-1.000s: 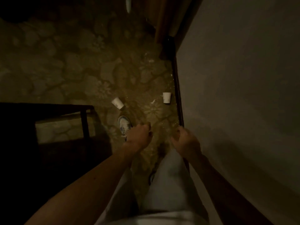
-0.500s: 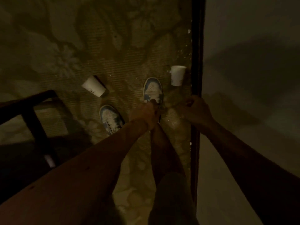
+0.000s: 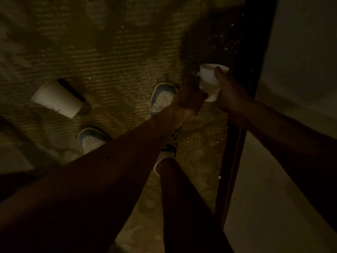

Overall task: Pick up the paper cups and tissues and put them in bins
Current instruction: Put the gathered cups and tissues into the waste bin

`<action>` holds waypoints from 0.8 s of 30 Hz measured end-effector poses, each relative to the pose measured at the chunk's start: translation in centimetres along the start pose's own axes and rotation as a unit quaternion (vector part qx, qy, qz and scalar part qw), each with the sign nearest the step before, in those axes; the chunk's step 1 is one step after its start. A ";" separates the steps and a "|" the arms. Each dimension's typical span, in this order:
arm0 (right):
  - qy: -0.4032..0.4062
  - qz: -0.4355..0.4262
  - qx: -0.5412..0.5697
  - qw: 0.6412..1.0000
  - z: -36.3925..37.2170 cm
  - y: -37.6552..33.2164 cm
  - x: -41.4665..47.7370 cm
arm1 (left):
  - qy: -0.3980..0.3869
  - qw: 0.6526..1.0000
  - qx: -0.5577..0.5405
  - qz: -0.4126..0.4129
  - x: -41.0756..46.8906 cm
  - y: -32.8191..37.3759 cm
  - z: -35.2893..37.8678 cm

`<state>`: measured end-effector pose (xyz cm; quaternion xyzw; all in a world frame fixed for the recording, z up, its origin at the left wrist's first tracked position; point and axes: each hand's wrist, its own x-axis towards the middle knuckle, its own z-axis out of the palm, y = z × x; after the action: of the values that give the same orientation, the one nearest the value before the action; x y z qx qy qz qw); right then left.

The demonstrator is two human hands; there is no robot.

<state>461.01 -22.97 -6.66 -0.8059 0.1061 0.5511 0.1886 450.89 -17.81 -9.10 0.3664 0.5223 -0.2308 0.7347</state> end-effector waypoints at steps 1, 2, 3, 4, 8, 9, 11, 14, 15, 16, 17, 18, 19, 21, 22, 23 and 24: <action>-0.008 0.002 0.006 1.000 0.2 0.0 0.5 | -0.001 0.999 -0.032 -0.010 0.7 -0.2 0.0; -0.010 0.009 -0.007 1.000 0.5 -0.3 0.5 | 0.000 0.998 -0.059 -0.013 0.9 0.0 -0.1; -0.015 0.005 -0.019 1.000 0.9 -0.5 0.6 | 0.011 0.997 -0.082 -0.008 0.7 0.0 -0.4; -0.019 0.004 -0.037 0.999 1.3 -0.7 0.5 | 0.034 0.995 -0.089 0.007 0.9 -0.1 -0.9; 0.008 -0.010 -0.074 0.997 3.6 -2.5 0.1 | 0.114 0.988 -0.041 0.097 -1.2 0.1 -4.6; 0.006 -0.009 -0.076 0.997 4.5 -3.1 -0.1 | 0.127 0.985 -0.045 0.103 -2.0 0.0 -5.9; -0.020 -0.007 -0.092 0.996 6.5 -4.2 -0.8 | 0.132 0.983 -0.079 0.098 -4.4 -0.3 -8.6; -0.063 -0.025 -0.134 0.989 10.4 -5.6 -2.2 | 0.148 0.979 -0.097 0.102 -7.8 -1.7 -13.3; -0.074 -0.043 -0.144 0.986 11.9 -6.0 -2.7 | 0.176 0.976 -0.062 0.111 -8.9 -2.3 -14.7; -0.085 -0.059 -0.156 0.982 13.4 -6.2 -3.1 | 0.227 0.966 -0.005 0.123 -9.8 -3.2 -16.2; -0.093 -0.071 -0.166 0.979 14.9 -6.4 -3.6 | 0.290 0.947 0.047 0.126 -10.4 -4.2 -17.6; -0.101 -0.077 -0.182 0.975 16.3 -6.5 -4.0 | 0.354 0.925 0.072 0.121 -11.0 -5.3 -19.0; -0.110 -0.086 -0.198 0.970 17.6 -6.4 -4.4 | 0.410 0.902 0.076 0.113 -11.4 -6.3 -20.4; -0.131 -0.105 -0.220 0.961 20.0 -6.2 -5.1 | 0.487 0.865 0.067 0.103 -11.5 -8.5 -22.9; -0.137 -0.109 -0.230 0.957 21.0 -6.1 -5.4 | 0.498 0.860 0.069 0.090 -11.3 -9.5 -23.9; -0.140 -0.114 -0.240 0.954 22.0 -5.9 -5.5 | 0.489 0.866 0.079 0.072 -11.0 -10.4 -24.8; -0.141 -0.115 -0.248 0.952 22.8 -5.7 -5.6 | 0.461 0.882 0.081 0.051 -10.5 -11.2 -25.5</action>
<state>441.78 -8.42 -7.76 -0.7480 -0.1547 0.6428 0.0580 423.87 -5.34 -7.30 0.5159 0.7620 -0.0397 0.3894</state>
